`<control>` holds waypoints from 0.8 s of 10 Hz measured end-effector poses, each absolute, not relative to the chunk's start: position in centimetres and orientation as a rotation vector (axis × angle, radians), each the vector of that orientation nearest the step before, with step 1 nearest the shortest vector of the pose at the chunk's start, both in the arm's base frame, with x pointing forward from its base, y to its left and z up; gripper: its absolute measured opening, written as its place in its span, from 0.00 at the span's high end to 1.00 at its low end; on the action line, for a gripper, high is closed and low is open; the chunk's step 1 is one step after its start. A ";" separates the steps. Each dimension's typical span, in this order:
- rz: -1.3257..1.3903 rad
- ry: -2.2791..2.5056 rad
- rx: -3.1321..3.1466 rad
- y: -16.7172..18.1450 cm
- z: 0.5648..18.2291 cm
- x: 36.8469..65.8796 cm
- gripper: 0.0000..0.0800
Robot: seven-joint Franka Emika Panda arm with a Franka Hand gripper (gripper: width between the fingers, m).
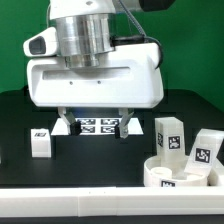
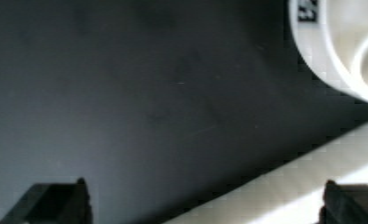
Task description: Assemble stool
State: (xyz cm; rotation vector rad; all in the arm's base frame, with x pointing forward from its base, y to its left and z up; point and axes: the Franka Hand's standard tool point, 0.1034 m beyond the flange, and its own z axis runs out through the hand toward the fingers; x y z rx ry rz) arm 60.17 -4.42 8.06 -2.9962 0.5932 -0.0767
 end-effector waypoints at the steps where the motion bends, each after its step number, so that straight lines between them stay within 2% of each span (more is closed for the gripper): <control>1: -0.133 0.469 -2.997 -5.7 7.9 59.7 0.19; 2: -0.142 0.468 -2.932 -7.8 7.3 58.5 0.19; 3: -0.104 0.441 -2.918 -8.3 7.1 58.0 0.19; 5: -0.123 0.160 -2.962 -8.7 7.2 58.1 0.19; 7: -0.127 0.128 -2.972 -8.6 7.1 58.1 0.19; 8: -0.182 -0.128 -3.075 -8.5 7.1 58.8 0.19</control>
Offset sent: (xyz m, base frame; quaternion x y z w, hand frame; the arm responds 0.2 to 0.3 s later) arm -0.0010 0.0013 0.0035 0.0561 -0.0461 -0.0784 0.9943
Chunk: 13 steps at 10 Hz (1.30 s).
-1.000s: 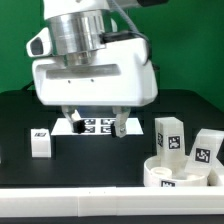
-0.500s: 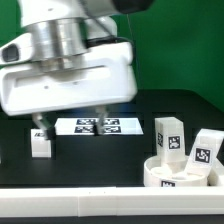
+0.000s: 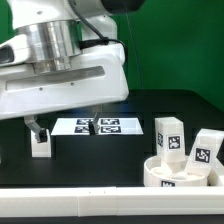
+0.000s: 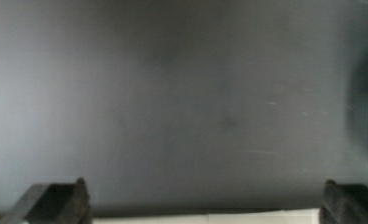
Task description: Assemble stool
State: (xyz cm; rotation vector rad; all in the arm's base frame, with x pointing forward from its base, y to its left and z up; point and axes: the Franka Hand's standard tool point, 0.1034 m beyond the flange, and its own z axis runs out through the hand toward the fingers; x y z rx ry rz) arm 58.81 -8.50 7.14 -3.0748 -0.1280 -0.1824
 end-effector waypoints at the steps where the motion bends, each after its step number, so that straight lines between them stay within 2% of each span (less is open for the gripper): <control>1: -0.177 -0.249 -3.101 -8.0 7.0 58.8 0.19; 6: -0.149 -0.247 -3.099 -8.2 6.9 58.5 0.19; 10: -0.164 -0.123 -3.160 -13.2 6.4 55.2 0.19; 13: -0.066 -0.088 -3.132 -12.3 6.2 54.8 0.19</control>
Offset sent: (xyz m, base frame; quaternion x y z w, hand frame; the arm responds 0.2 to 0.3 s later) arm 0.0000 0.0000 0.0000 0.0000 -0.0650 0.0000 0.9979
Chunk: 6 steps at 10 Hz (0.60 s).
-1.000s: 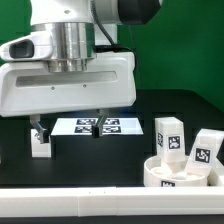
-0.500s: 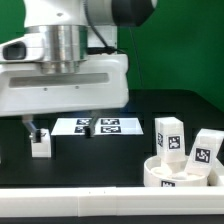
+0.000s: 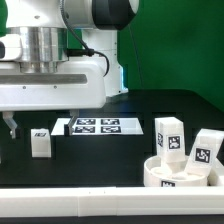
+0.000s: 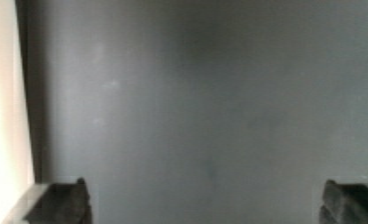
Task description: Assemble stool
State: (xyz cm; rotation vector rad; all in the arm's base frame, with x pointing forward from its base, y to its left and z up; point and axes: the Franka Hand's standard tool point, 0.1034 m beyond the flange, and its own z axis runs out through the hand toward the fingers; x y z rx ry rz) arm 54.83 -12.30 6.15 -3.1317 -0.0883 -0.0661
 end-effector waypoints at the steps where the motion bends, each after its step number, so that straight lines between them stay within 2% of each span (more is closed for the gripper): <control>1: 0.066 -0.080 -3.103 -11.6 6.1 54.7 0.19; 3: 0.165 0.083 -3.098 -12.5 5.9 54.7 0.19; 6: 0.514 0.198 -3.052 -13.9 5.2 52.5 0.19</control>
Offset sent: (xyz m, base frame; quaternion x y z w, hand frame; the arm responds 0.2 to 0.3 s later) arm -0.0187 -0.0341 -0.0001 -0.1027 -0.1878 0.0729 0.9741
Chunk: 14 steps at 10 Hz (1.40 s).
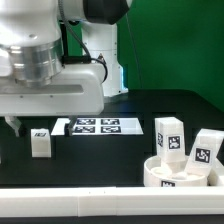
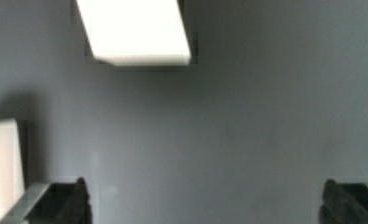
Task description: Assemble stool
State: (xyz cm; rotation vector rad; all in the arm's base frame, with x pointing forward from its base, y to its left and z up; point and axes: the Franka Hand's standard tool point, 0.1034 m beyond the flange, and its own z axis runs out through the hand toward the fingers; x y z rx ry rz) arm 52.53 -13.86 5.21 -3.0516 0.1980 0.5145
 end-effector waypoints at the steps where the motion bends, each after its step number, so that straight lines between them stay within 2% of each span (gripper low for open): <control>1: 0.628 0.213 -3.014 -14.2 5.0 51.8 0.19; 4: 0.915 0.192 -2.897 -13.2 4.9 51.3 0.19; 6: 1.076 0.178 -2.843 -13.5 4.3 51.2 0.19; 8: 1.342 0.199 -2.767 -13.5 3.7 49.4 0.19; 10: 1.469 0.186 -2.691 -13.5 3.4 48.9 0.19; 14: 1.434 0.142 -2.704 -13.8 2.0 48.9 0.19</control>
Offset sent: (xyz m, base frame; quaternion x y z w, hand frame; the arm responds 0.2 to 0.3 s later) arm 0.0000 0.0000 0.0000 0.0000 -0.1938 0.0000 0.9810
